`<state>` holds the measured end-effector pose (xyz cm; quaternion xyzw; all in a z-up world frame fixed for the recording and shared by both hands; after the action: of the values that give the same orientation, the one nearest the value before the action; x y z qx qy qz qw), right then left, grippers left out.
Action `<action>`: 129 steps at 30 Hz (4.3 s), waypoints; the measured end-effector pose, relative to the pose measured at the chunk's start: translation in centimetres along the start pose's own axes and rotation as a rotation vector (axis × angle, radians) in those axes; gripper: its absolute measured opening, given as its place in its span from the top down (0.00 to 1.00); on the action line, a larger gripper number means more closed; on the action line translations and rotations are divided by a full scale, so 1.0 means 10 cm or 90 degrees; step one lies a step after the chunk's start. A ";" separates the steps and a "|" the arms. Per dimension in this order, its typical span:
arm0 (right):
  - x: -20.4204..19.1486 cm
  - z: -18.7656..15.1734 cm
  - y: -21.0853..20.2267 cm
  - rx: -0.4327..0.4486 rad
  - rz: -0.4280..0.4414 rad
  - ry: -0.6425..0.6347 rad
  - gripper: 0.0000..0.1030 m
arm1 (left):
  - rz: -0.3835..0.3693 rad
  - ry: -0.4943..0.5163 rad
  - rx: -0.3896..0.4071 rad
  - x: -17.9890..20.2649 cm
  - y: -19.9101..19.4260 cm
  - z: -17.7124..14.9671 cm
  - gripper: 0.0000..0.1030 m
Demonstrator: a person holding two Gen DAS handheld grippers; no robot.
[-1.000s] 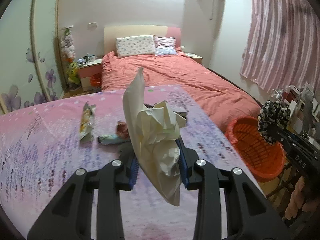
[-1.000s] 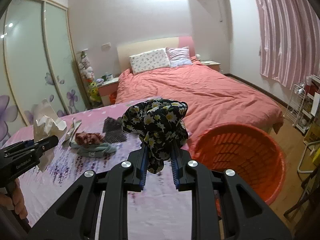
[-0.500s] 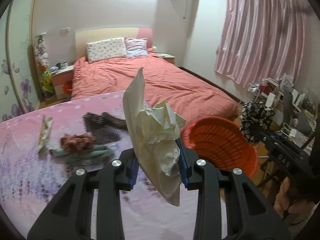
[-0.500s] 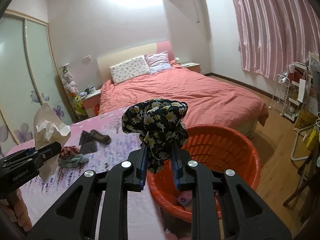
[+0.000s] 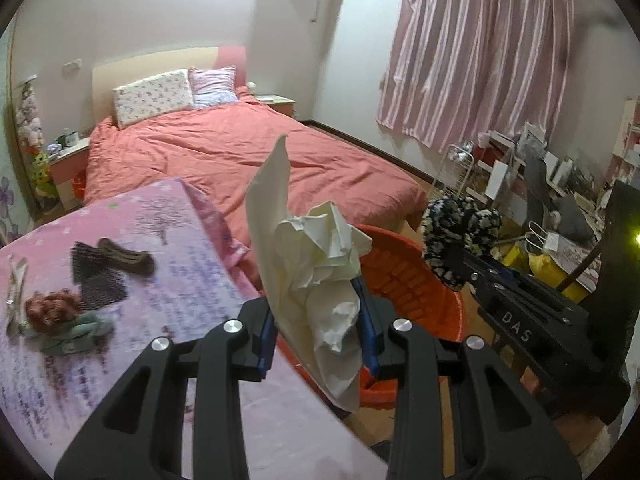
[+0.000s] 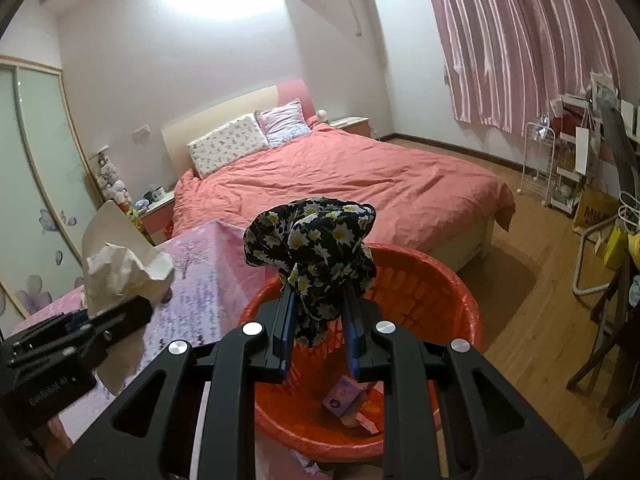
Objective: Collect trash
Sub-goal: 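Carry the tissue and floral cloth over the orange basket and open both grippers, then move both open grippers back over the bed cover toward the remaining items, then grasp the brown plaid scrunchie with the left gripper while the right gripper grasps the green towel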
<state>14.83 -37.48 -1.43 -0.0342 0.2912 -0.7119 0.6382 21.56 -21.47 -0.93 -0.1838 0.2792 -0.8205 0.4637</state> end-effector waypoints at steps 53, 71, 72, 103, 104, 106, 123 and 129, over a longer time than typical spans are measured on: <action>-0.95 -0.56 0.53 -0.153 0.076 -0.110 0.41 | 0.370 -0.190 -0.091 -2.67 0.40 -0.44 0.50; -1.76 -0.86 0.76 -0.208 0.136 -0.175 0.41 | 0.377 -0.256 -0.075 -3.29 -0.57 -1.31 0.65; -1.84 -0.88 0.80 -0.214 0.142 -0.178 0.41 | 0.376 -0.265 -0.083 -3.34 -0.57 -1.35 0.62; -2.41 -1.11 1.17 -0.310 0.221 -0.206 0.85 | 0.319 -0.312 -0.109 -3.55 -0.53 -1.50 0.43; -2.41 -1.13 1.11 -0.315 0.237 -0.206 0.85 | 0.319 -0.312 -0.109 -3.55 -0.53 -1.50 0.43; -2.42 -1.15 1.02 -0.316 0.261 -0.208 0.79 | 0.319 -0.312 -0.108 -3.55 -0.53 -1.50 0.43; -2.73 -1.15 1.51 -0.318 0.201 -0.275 0.34 | 0.320 -0.310 -0.110 -3.54 -0.51 -1.49 0.42; -2.71 -1.17 1.42 -0.316 0.220 -0.270 0.83 | 0.311 -0.306 -0.108 -3.52 -0.51 -1.48 0.37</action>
<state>27.49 -8.20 -8.92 -0.2847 0.3176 -0.4783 0.7677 27.58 15.34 -10.69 -0.3371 0.2652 -0.5925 0.6819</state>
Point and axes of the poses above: each gripper's, at about its wrist camera, not at the fingertips, and y roughly the way its jaws point, x to its right, z to its top, the point moved 2 cm from there along y, roughly the way its jaws point, and after that the axes turned 9 degrees about z, right-handed, at the moved point
